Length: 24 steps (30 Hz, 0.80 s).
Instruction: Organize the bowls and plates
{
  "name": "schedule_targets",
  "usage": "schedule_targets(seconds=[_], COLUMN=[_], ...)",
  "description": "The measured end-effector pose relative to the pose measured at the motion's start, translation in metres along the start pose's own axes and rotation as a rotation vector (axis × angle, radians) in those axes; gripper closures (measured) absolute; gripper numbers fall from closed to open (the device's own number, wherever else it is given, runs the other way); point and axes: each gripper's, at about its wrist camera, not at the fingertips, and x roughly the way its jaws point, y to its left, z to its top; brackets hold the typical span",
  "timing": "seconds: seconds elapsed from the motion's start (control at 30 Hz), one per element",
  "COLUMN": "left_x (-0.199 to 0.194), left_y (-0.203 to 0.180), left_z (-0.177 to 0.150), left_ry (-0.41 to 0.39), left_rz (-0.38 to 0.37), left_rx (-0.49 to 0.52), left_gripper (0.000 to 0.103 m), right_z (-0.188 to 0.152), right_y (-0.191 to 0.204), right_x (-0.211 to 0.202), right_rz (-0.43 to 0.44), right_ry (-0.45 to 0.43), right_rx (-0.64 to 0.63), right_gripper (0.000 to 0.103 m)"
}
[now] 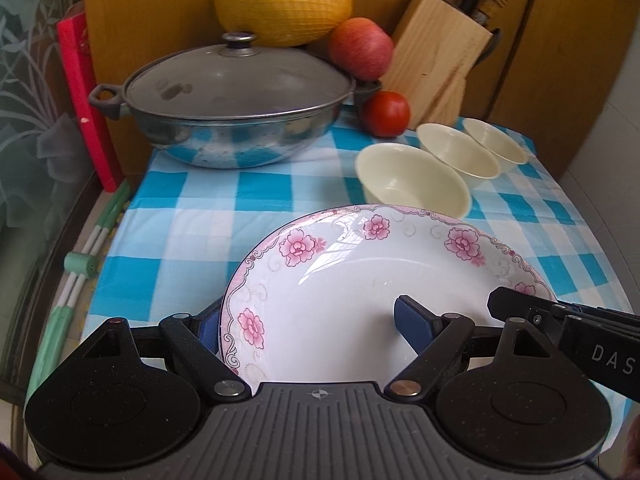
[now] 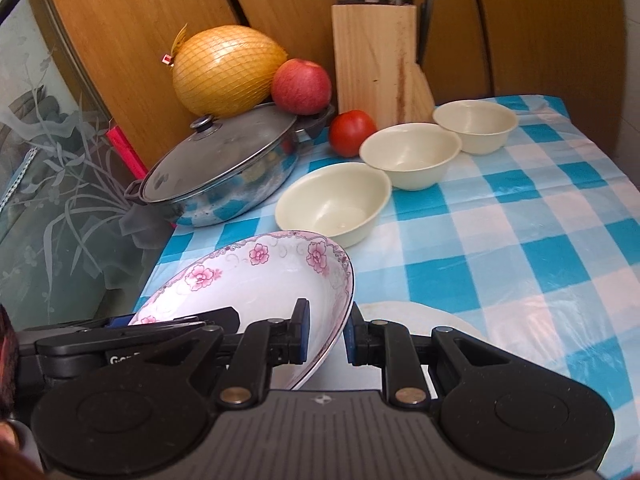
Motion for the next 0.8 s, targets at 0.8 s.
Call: schedule_targets(seconds=[0.8], left_x=[-0.006], left_y=[-0.069], left_z=[-0.042], left_ry=[0.03], left_rz=[-0.082], left_rx=[0.194], left_gripper=[0.014], right_z=[-0.057], right_y=[-0.051], right_x=[-0.057], right_rz=[-0.112], right_ry=[-0.013], right_rx=[0.094], right_gripper=[0.084])
